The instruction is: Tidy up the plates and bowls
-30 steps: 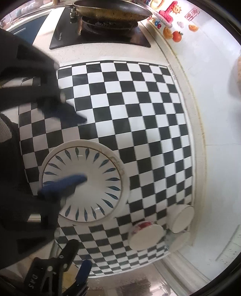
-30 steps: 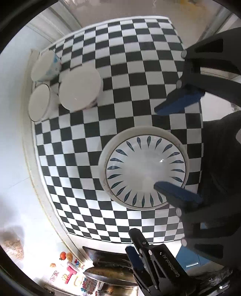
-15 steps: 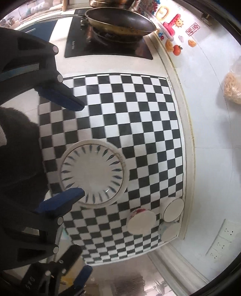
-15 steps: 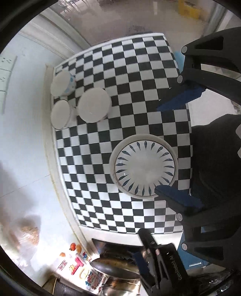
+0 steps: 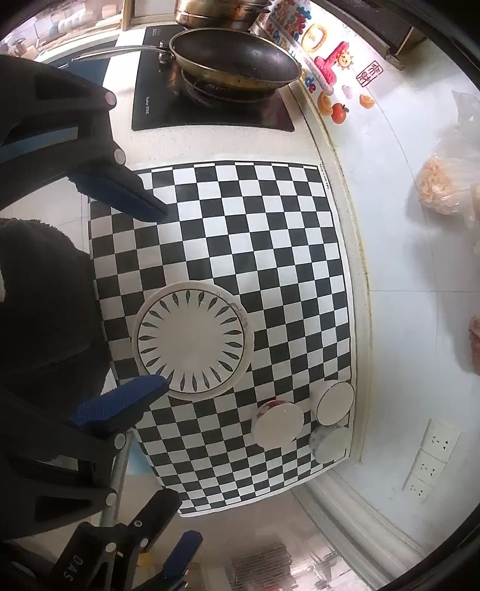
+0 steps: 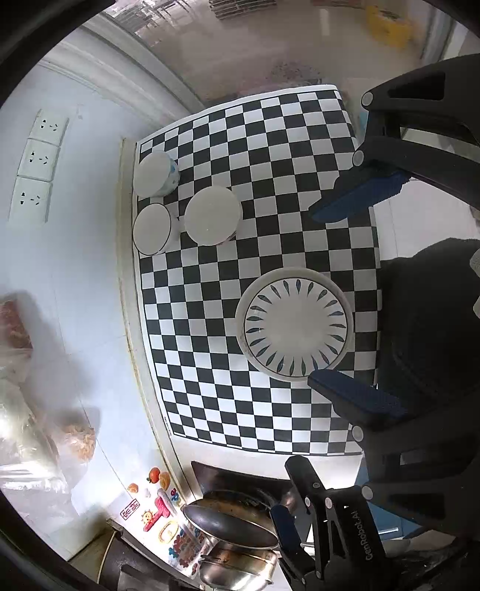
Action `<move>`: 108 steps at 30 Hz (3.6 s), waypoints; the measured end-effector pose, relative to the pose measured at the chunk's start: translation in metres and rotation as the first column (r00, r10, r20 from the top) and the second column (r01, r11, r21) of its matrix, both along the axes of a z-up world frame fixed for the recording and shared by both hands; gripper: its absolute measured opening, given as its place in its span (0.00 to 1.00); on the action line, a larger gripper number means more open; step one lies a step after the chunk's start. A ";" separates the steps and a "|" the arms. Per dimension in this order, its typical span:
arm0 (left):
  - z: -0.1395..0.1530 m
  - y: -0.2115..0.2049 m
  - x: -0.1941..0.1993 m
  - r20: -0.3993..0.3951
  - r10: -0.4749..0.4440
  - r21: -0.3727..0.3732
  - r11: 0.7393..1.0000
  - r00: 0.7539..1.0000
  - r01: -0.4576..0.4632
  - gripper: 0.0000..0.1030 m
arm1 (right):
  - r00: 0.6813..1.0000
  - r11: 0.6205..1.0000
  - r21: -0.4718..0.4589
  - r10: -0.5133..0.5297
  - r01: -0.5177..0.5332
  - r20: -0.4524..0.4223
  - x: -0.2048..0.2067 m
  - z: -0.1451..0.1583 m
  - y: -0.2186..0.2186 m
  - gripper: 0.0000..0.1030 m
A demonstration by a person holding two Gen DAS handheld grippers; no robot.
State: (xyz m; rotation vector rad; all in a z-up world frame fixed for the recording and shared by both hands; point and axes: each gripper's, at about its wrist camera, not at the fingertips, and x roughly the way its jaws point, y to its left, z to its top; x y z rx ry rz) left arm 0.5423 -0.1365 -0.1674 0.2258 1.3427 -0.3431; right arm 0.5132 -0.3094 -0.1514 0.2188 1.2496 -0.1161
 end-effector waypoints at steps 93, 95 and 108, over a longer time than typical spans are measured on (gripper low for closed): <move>-0.253 -0.288 0.042 -0.440 -0.117 -0.080 0.993 0.890 0.091 0.23 | 0.928 0.917 0.381 0.037 0.116 -0.370 0.056 -0.320 -0.252 0.14; -0.259 -0.289 0.036 -0.447 -0.114 -0.070 0.993 0.887 0.093 0.23 | 0.923 0.919 0.377 0.041 0.116 -0.382 0.049 -0.328 -0.249 0.14; -0.273 -0.298 0.030 -0.458 -0.086 -0.054 0.996 0.885 0.069 0.23 | 0.917 0.931 0.355 0.064 0.088 -0.394 0.066 -0.347 -0.226 0.14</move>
